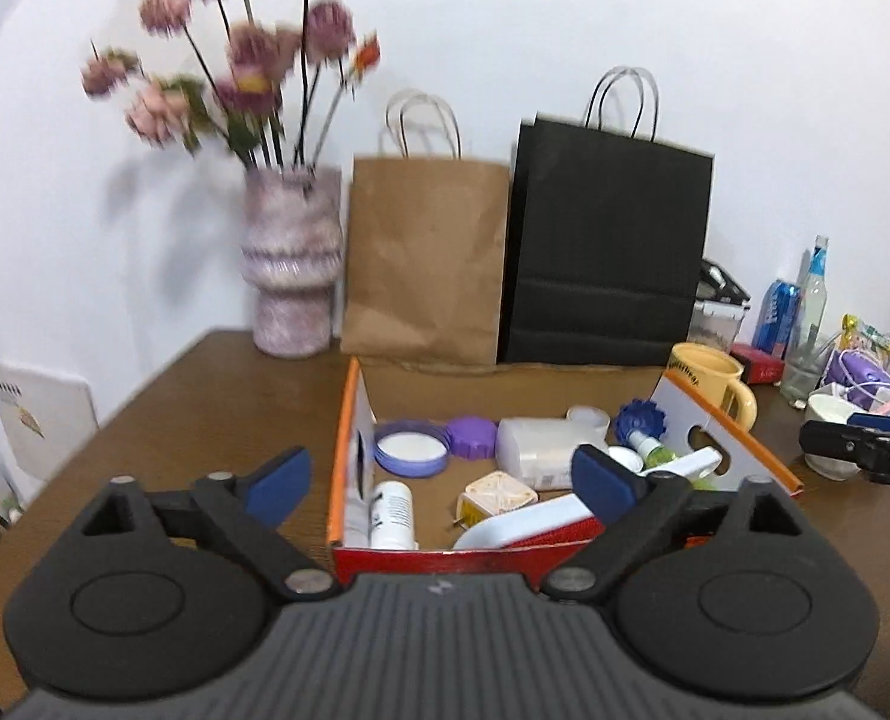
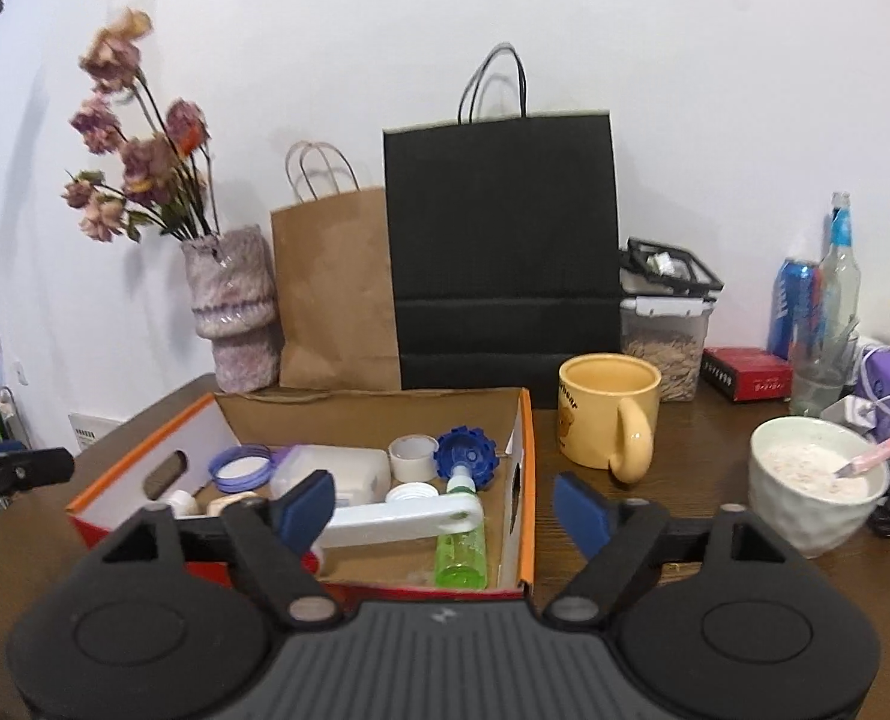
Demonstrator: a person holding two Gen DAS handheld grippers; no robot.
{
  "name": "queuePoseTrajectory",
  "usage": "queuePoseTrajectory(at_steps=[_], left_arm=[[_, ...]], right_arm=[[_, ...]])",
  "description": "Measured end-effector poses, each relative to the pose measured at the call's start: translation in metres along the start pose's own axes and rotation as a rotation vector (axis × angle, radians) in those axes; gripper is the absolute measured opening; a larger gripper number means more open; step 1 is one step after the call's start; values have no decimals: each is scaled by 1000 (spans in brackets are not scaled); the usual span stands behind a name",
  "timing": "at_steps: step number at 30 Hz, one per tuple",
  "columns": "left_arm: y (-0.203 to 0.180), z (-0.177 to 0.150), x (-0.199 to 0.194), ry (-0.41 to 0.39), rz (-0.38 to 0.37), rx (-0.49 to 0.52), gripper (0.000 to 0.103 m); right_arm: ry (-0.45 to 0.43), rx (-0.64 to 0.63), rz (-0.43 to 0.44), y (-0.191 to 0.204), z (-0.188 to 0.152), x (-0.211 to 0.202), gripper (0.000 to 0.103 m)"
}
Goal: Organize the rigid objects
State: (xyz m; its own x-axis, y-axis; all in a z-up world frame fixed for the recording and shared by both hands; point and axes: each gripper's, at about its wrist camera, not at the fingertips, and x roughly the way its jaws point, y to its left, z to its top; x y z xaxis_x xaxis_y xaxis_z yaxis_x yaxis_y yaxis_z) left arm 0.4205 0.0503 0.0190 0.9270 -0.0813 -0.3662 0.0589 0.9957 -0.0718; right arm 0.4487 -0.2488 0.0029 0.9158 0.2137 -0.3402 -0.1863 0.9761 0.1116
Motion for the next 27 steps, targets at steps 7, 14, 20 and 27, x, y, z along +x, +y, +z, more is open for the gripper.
queuePoseTrajectory(at_steps=[7, 14, 20, 27], left_arm=[[-20, -14, -79, -101, 35, 58, 101], [-40, -44, -161, -170, 23, 78, 103], [-54, -77, -219, -208, 28, 96, 103], [-60, -112, -270, -218, 62, 75, 103]], right_arm=[[-53, 22, 15, 13, -18, -68, 86], [-64, -10, 32, 38, -49, -141, 88], [-101, -48, 25, 60, -78, -203, 102], [-97, -75, 36, 78, -115, -259, 102]])
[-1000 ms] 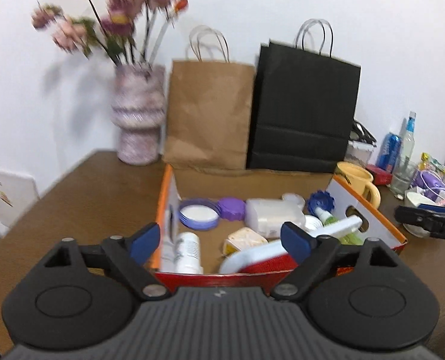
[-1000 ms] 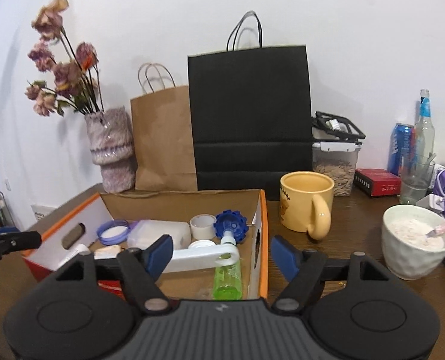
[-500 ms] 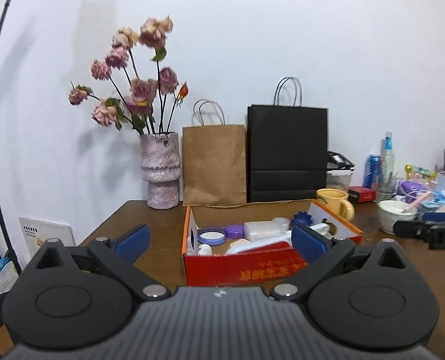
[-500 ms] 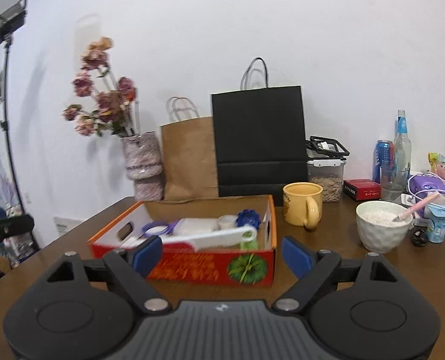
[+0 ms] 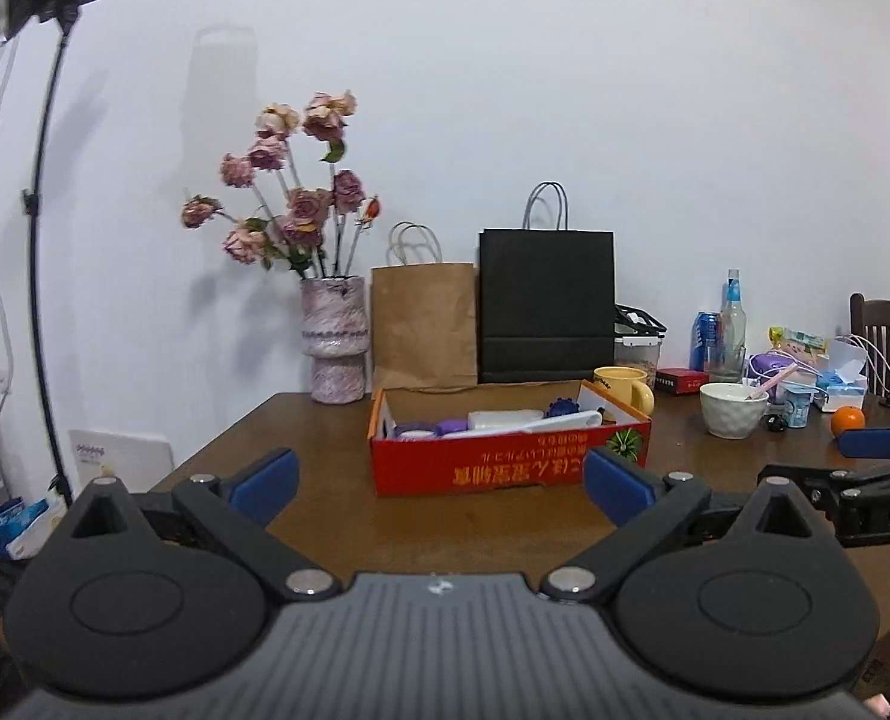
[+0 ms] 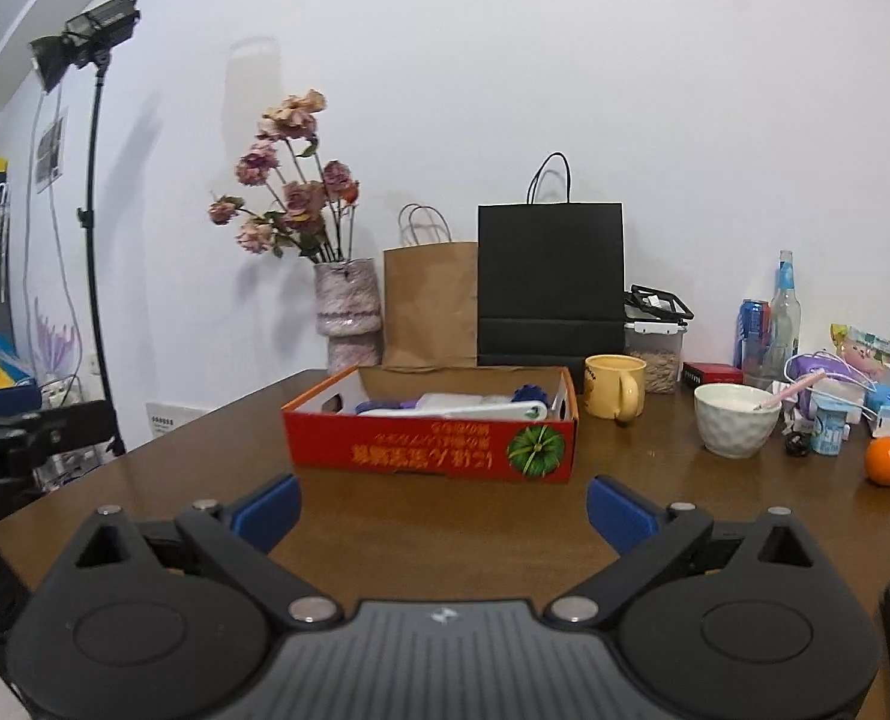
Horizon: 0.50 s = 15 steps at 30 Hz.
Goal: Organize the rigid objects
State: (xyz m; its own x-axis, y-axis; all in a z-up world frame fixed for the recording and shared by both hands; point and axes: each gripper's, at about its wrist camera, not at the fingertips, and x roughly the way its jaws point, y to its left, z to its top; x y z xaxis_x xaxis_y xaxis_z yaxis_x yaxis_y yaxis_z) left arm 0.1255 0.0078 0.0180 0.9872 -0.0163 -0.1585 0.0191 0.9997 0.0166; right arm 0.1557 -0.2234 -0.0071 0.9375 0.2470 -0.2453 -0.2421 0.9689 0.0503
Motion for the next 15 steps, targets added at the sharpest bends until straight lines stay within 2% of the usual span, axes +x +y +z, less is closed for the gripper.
queuePoseTrajectory(at_steps=[7, 11, 15], left_arm=[[-5, -18, -59, -21, 13, -13, 103], [-7, -34, -85, 18, 22, -29, 103], [-15, -50, -102, 11, 50, 0, 103]], right_arm=[[-5, 31, 1, 6, -27, -60, 103], [-16, 16, 9, 16, -47, -86, 103], [-97, 35, -21, 27, -58, -111, 103]])
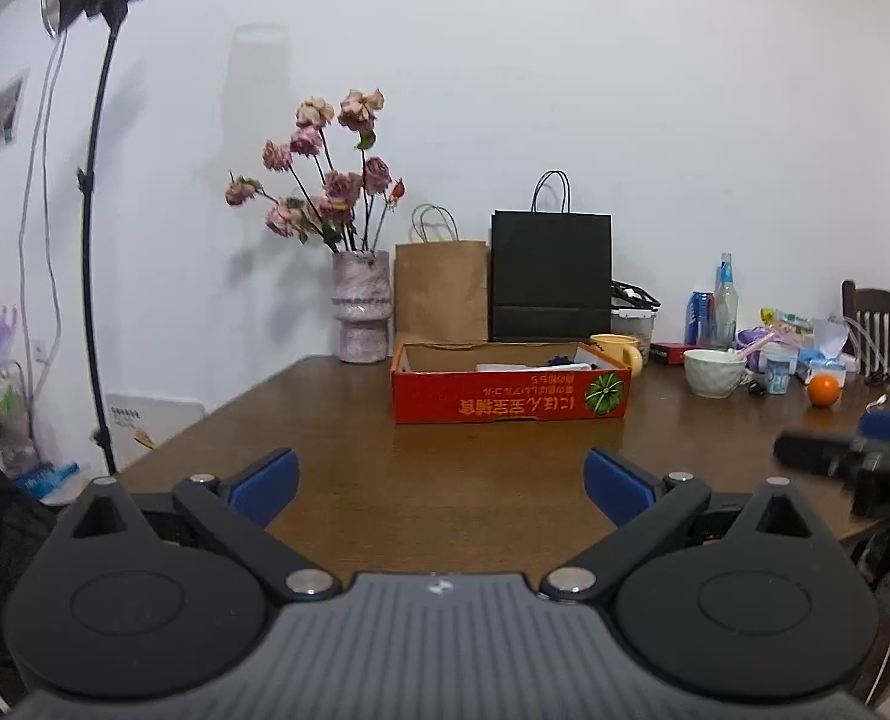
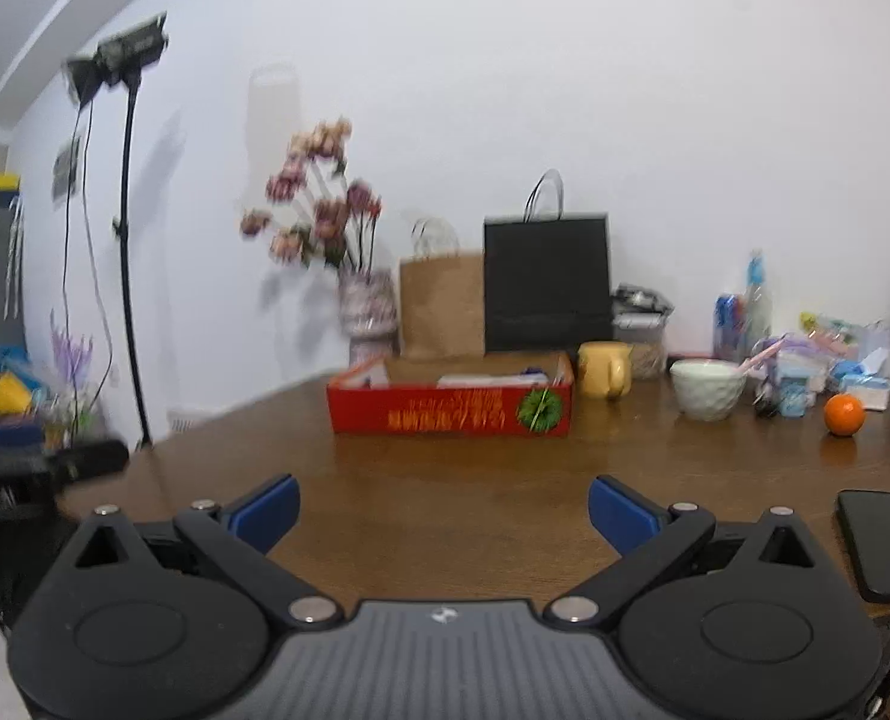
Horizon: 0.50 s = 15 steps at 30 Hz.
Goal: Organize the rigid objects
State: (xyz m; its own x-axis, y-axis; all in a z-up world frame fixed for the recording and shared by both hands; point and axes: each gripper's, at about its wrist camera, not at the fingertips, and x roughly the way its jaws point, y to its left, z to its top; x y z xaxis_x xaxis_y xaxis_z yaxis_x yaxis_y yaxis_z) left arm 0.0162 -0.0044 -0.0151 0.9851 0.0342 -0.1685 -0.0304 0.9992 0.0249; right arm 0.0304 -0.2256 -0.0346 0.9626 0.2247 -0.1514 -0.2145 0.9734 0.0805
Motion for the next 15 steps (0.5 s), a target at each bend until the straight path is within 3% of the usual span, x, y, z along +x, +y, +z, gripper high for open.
queuePoseTrajectory(at_steps=[4, 9, 15], left_arm=[[-2, -5, -10, -27, -4, 48, 103], [5, -3, -10, -19, -1, -6, 103], [2, -2, -12, -29, -16, 0, 103]], right_arm=[[-60, -13, -5, 9, 0, -18, 103], [-44, -14, 2, 10, 3, -16, 103], [-39, -18, 7, 12, 2, -13, 103]])
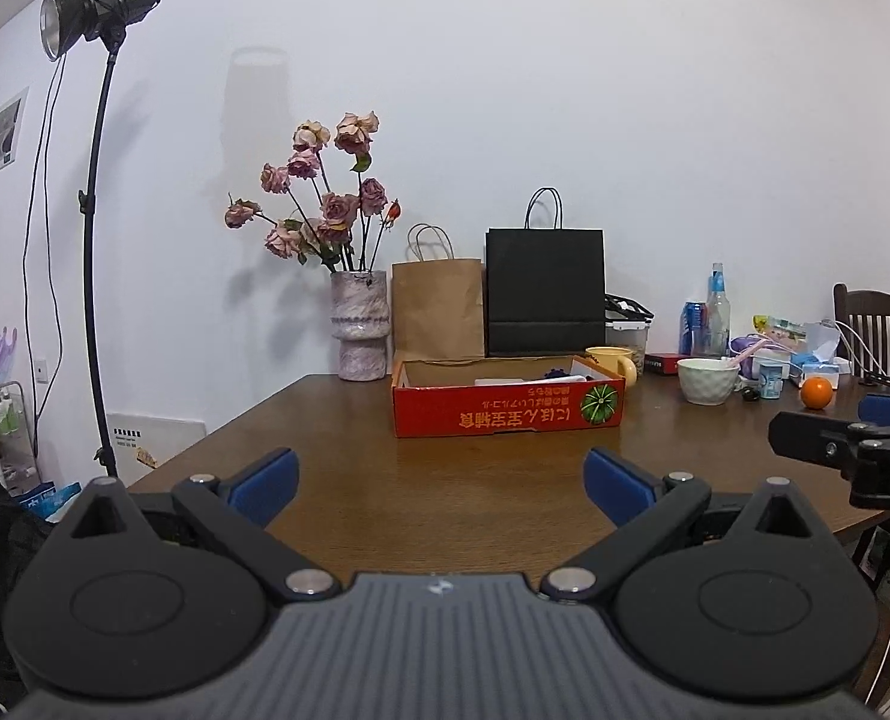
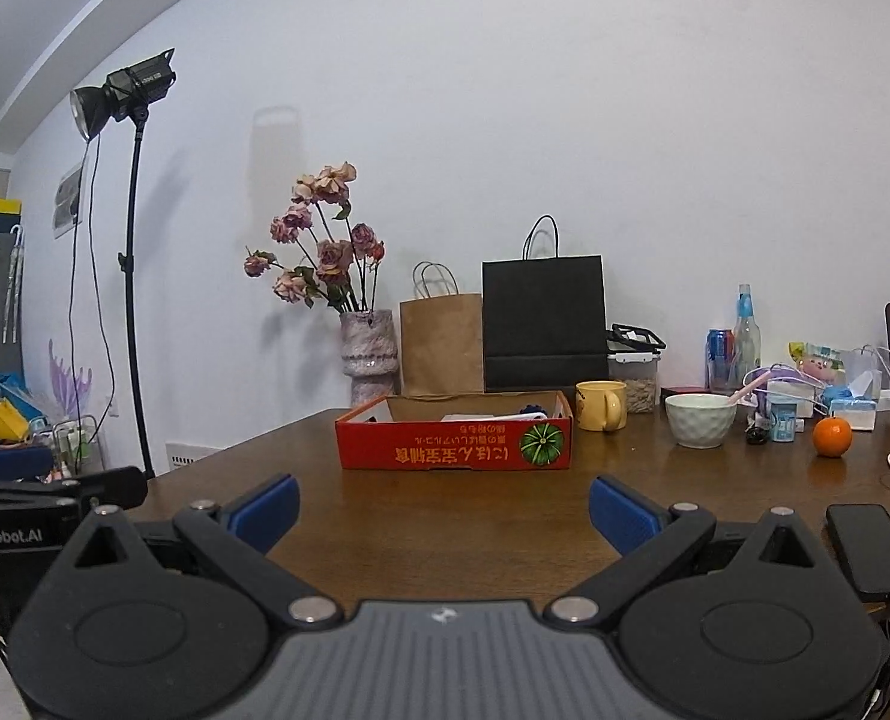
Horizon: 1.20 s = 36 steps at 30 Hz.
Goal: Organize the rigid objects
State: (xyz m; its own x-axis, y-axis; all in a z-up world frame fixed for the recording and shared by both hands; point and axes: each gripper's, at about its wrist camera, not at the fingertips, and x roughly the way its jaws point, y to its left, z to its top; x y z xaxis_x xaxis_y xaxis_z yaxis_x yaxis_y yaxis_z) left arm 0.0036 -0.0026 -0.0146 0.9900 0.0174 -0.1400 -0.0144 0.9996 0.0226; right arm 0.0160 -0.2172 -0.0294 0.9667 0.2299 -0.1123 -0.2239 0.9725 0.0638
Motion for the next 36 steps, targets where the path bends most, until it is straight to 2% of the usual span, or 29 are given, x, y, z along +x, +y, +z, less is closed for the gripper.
queuePoseTrajectory(at_steps=[36], left_arm=[[-2, 1, -3, -11, -24, 7, 103]], right_arm=[[7, 8, -9, -3, -4, 1, 103]])
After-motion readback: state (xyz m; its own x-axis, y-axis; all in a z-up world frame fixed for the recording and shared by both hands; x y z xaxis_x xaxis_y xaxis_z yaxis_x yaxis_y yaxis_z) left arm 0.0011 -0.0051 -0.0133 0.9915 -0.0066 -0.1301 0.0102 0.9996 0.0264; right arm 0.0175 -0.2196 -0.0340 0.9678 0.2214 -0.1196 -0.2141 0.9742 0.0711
